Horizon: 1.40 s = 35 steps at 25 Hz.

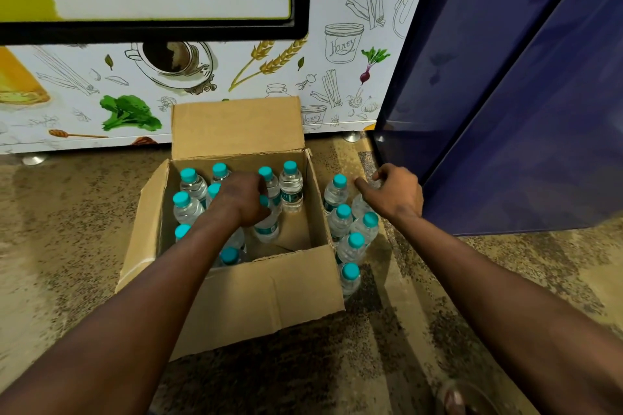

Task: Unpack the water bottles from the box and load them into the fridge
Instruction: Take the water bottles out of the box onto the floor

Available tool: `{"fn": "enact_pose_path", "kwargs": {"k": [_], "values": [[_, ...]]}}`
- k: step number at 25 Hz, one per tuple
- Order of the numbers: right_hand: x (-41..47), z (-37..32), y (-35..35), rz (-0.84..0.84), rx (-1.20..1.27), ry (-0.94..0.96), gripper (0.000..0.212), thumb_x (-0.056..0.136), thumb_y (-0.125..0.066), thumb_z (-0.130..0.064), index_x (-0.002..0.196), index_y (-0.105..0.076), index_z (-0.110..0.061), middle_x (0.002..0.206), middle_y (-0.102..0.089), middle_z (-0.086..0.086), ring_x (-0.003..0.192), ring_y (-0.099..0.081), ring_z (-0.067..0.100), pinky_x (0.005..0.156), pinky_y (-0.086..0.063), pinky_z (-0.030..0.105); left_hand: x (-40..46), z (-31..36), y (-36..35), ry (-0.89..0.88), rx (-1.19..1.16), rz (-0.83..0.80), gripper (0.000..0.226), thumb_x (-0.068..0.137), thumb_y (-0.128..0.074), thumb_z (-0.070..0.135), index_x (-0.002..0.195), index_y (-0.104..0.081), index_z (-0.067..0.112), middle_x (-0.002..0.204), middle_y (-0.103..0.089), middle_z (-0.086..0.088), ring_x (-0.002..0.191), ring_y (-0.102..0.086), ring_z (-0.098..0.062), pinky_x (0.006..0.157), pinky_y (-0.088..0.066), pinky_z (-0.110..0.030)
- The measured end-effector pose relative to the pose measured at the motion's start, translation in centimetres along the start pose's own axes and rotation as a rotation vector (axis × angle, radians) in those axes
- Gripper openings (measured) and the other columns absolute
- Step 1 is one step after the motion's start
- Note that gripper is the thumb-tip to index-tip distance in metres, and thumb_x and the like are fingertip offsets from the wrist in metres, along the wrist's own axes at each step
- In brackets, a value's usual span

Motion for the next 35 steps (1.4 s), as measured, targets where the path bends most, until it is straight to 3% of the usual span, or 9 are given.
{"fn": "enact_pose_path", "kwargs": {"k": [5, 12, 17, 19, 21, 24, 27, 32, 35], "values": [[-2.4, -5.7, 1.6, 0.078, 0.311, 0.249, 0.018, 0.083, -0.074, -0.032, 0.097, -0.068, -0.022, 0.085, -0.062, -0.007, 0.077, -0.060, 0.012, 0.070, -0.052, 0.031, -0.2, 1.2, 2.6, -0.038, -0.265, 0.104, 0.039, 0.076, -0.086, 0.029, 0.109, -0.069, 0.015, 0.099, -0.068, -0.002, 0.092, -0.062, -0.018, 0.071, -0.047, -0.030], [-6.2, -13.2, -0.5, -0.346, 0.389, 0.597, 0.061, 0.071, -0.090, -0.034, 0.125, -0.063, -0.024, 0.107, -0.065, -0.016, 0.091, -0.060, -0.004, 0.075, -0.050, 0.010, -1.9, 4.8, 7.0, -0.218, -0.372, 0.383, 0.037, 0.074, -0.078, 0.058, 0.078, -0.066, 0.023, 0.067, -0.060, 0.011, 0.064, -0.057, -0.006, 0.053, -0.037, -0.023], [-6.2, -13.2, 1.7, -0.295, 0.556, 0.569, 0.059, 0.073, -0.089, -0.030, 0.123, -0.060, -0.022, 0.108, -0.071, -0.010, 0.096, -0.068, 0.008, 0.075, -0.061, 0.034, -3.9, 6.9, 9.1, -0.319, -0.487, 0.510, 0.050, 0.072, -0.072, 0.069, 0.074, -0.067, 0.020, 0.062, -0.062, 0.009, 0.057, -0.057, -0.005, 0.054, -0.047, -0.026], [-5.9, -12.2, 2.2, -0.379, 0.730, 0.493, 0.056, 0.078, -0.086, -0.018, 0.123, -0.053, -0.016, 0.109, -0.073, -0.001, 0.100, -0.071, 0.014, 0.082, -0.062, 0.041, -3.6, 7.0, 9.0, -0.358, -0.645, 0.424, 0.046, 0.078, -0.069, 0.066, 0.083, -0.071, 0.021, 0.076, -0.070, 0.008, 0.070, -0.065, -0.005, 0.067, -0.056, -0.030], [-5.4, -11.0, 3.0, -0.421, 0.884, 0.415, 0.052, 0.083, -0.081, -0.010, 0.126, -0.051, -0.010, 0.111, -0.074, 0.007, 0.105, -0.072, 0.023, 0.091, -0.059, 0.048, -2.5, 7.2, 6.9, -0.383, -0.810, 0.085, 0.042, 0.079, -0.072, 0.061, 0.109, -0.070, 0.032, 0.107, -0.070, 0.012, 0.098, -0.066, -0.006, 0.086, -0.059, -0.037], [-4.5, -9.5, 4.1, -0.425, 0.945, 0.373, 0.052, 0.085, -0.076, -0.002, 0.130, -0.051, -0.006, 0.121, -0.069, 0.013, 0.112, -0.069, 0.025, 0.097, -0.056, 0.049, -2.8, 7.8, 2.4, -0.425, -0.733, -0.337, 0.083, 0.075, -0.086, 0.038, 0.143, -0.041, 0.049, 0.130, -0.060, 0.018, 0.117, -0.056, 0.003, 0.096, -0.053, -0.027], [-4.0, -8.6, 4.4, -0.449, 0.891, 0.369, 0.053, 0.084, -0.078, -0.008, 0.131, -0.054, -0.011, 0.128, -0.063, 0.013, 0.115, -0.067, 0.026, 0.099, -0.054, 0.055, -2.0, 8.3, 1.9, -0.410, -0.685, -0.147, 0.087, 0.071, -0.089, 0.019, 0.144, -0.045, 0.038, 0.122, -0.067, 0.009, 0.111, -0.064, -0.006, 0.094, -0.056, -0.034], [-4.5, -8.1, 7.1, -0.278, 0.507, 0.430, 0.051, 0.080, -0.077, -0.056, 0.124, -0.062, -0.035, 0.114, -0.068, -0.006, 0.097, -0.067, 0.011, 0.085, -0.060, 0.043, -2.1, 9.9, 1.2, -0.438, -0.670, 0.062, 0.070, 0.059, -0.096, 0.030, 0.121, -0.065, 0.021, 0.105, -0.073, 0.009, 0.092, -0.069, -0.004, 0.080, -0.060, -0.029], [-4.5, -7.9, 9.2, -0.292, 0.492, 0.433, 0.045, 0.076, -0.085, -0.046, 0.115, -0.071, -0.029, 0.103, -0.074, -0.003, 0.087, -0.071, 0.018, 0.080, -0.061, 0.049, -3.2, 11.4, 1.2, -0.532, -0.658, 0.105, 0.074, 0.057, -0.095, 0.039, 0.121, -0.062, 0.022, 0.106, -0.072, 0.008, 0.094, -0.068, -0.006, 0.077, -0.059, -0.027]]}}
Point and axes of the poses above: each hand's wrist, its own x-axis towards the middle knuckle, its own y-axis out of the back of the hand, z = x × y, the point moved 9 cm from there along x, towards the middle knuckle
